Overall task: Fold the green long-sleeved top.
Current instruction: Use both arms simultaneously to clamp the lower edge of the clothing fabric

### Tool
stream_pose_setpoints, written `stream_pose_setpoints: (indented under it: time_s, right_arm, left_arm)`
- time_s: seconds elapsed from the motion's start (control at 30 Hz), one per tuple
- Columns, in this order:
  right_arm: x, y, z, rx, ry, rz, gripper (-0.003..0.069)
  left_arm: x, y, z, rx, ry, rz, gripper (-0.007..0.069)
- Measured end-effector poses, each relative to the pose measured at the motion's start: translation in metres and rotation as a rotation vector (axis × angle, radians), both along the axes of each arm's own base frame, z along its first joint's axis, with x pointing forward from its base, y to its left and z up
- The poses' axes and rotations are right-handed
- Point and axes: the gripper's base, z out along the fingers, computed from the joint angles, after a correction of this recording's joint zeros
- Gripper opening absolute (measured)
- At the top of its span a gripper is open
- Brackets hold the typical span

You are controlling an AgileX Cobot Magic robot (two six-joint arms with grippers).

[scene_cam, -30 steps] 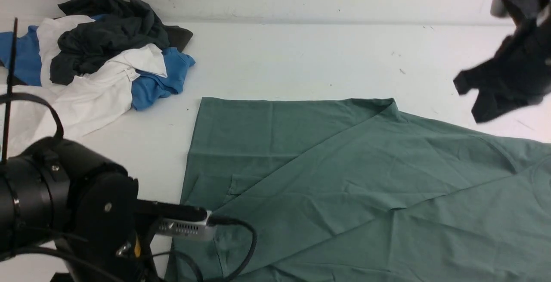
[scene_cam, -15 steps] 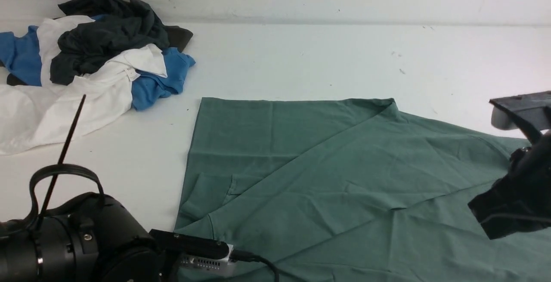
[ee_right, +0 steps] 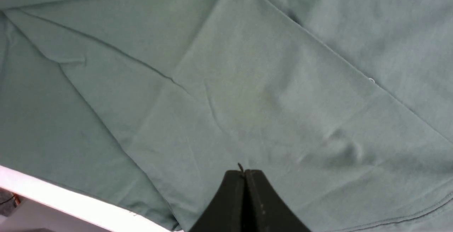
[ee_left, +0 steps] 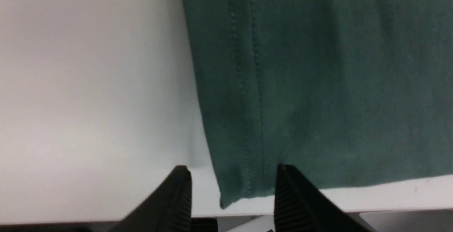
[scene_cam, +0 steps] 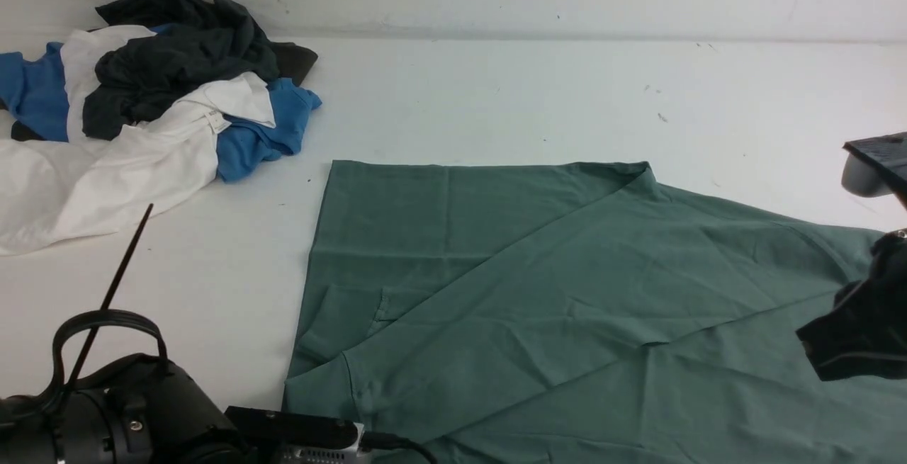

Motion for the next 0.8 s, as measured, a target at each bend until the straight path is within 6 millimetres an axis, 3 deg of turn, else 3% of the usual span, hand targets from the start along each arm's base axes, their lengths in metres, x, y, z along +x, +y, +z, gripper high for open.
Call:
stream_pose_setpoints:
  time_s: [0.13,0.37,0.57,0.73,0.8]
  right_arm:
    - [0.0,0.001,0.0,0.009,0.003,-0.001,-0.0014]
    - [0.0,0.002,0.0,0.019,0.003,0.008,-0.0014]
    - [-0.001,0.003,0.0,0.026,0.004,0.016,-0.0014]
    - [-0.002,0.005,0.002,0.043,-0.005,0.06,-0.0014]
    - [-0.003,0.005,0.003,0.051,-0.011,0.073,-0.0014]
  left_arm:
    - [0.0,0.0,0.0,0.0,0.0,0.048,0.0402]
    - [-0.002,0.002,-0.005,-0.001,-0.004,0.099,0.0411]
    - [0.0,0.001,-0.007,-0.022,-0.024,0.108,0.03]
    - [0.003,-0.003,-0.015,0.007,0.006,0.109,0.0116]
    - [0.003,-0.004,-0.014,0.006,0.006,0.11,0.0082]
